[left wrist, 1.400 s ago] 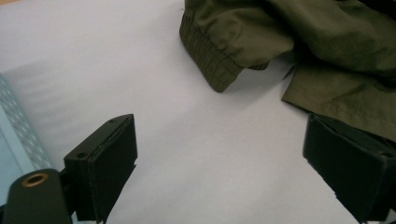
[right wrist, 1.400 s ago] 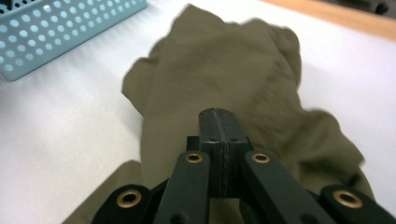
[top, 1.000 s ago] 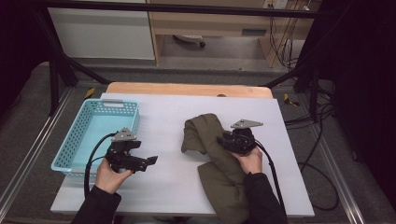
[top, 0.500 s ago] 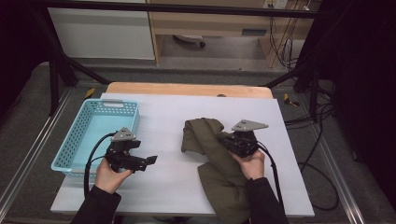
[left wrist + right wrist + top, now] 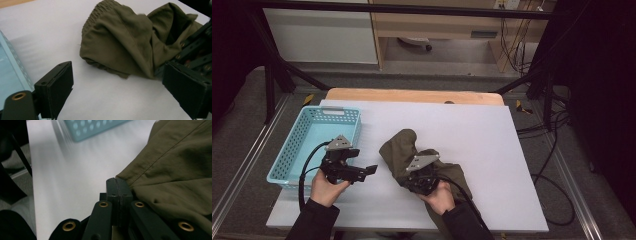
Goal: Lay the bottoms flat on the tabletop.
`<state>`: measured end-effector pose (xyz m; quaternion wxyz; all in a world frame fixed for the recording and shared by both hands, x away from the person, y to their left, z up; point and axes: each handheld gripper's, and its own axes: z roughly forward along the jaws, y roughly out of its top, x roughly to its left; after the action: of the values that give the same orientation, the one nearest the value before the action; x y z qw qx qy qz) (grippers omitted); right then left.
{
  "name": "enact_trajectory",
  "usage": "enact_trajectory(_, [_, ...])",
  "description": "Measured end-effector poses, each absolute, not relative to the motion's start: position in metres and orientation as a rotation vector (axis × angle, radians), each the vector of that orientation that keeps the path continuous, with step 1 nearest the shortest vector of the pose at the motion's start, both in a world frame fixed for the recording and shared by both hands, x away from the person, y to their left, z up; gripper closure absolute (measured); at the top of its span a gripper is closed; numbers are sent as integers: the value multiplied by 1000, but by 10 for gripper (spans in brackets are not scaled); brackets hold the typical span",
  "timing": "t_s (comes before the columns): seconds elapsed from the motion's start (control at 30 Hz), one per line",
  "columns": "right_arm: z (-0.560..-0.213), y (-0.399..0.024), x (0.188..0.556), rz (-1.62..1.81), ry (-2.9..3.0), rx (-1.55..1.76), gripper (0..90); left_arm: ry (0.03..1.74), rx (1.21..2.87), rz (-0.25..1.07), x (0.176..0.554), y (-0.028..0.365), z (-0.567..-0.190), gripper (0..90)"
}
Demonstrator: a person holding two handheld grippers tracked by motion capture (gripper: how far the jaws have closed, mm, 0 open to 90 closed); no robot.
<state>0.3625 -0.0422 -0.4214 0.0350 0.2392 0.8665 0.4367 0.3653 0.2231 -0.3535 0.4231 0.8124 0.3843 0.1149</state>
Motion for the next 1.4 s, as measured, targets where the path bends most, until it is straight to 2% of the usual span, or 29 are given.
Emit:
enact_trajectory(0.1, [-428, -39, 360, 1308, 2688, 738, 871, 965, 2030, 287, 365, 224, -353, 102])
enact_trajectory(0.4, [-382, -103, 357, 1357, 2409, 831, 377, 949, 2054, 281, 365, 212, -356, 108])
enact_trajectory(0.47, [-376, -122, 360, 1357, 2340, 880, 326, 939, 2065, 276, 365, 208, -357, 108])
enact_trajectory(0.53, [-372, -143, 365, 1348, 2268, 934, 312, 934, 2069, 266, 365, 204, -358, 110])
enact_trajectory(0.63, [-372, -164, 372, 1321, 2207, 1010, 315, 922, 2071, 244, 368, 196, -358, 117])
enact_trajectory(0.73, [-379, -177, 382, 1273, 2212, 1082, 374, 911, 2077, 239, 373, 185, -355, 138])
enact_trajectory(0.8, [-384, -181, 388, 1262, 2225, 1120, 413, 904, 2065, 234, 377, 176, -352, 163])
enact_trajectory(0.93, [-396, -175, 395, 1224, 2286, 1135, 427, 882, 2081, 203, 386, 153, -353, 232])
enact_trajectory(1.0, [-401, -165, 394, 1218, 2347, 1090, 513, 873, 2091, 194, 389, 141, -358, 261])
enact_trajectory(1.1, [-402, -159, 391, 1214, 2370, 1053, 562, 858, 2117, 174, 394, 127, -365, 331])
enact_trajectory(1.13, [-403, -156, 389, 1208, 2372, 1038, 605, 865, 2127, 181, 395, 123, -368, 331])
enact_trajectory(1.17, [-404, -154, 388, 1196, 2369, 1020, 642, 869, 2142, 189, 396, 120, -370, 356])
enact_trajectory(1.2, [-404, -151, 387, 1171, 2371, 997, 720, 866, 2160, 190, 397, 118, -372, 455])
enact_trajectory(1.27, [-405, -151, 388, 1180, 2382, 1013, 779, 875, 2183, 191, 398, 115, -376, 554])
enact_trajectory(1.3, [-405, -151, 388, 1180, 2382, 1013, 779, 879, 2192, 179, 399, 114, -378, 554])
enact_trajectory(1.4, [-404, -154, 389, 1191, 2386, 1043, 827, 882, 2217, 158, 398, 113, -383, 704])
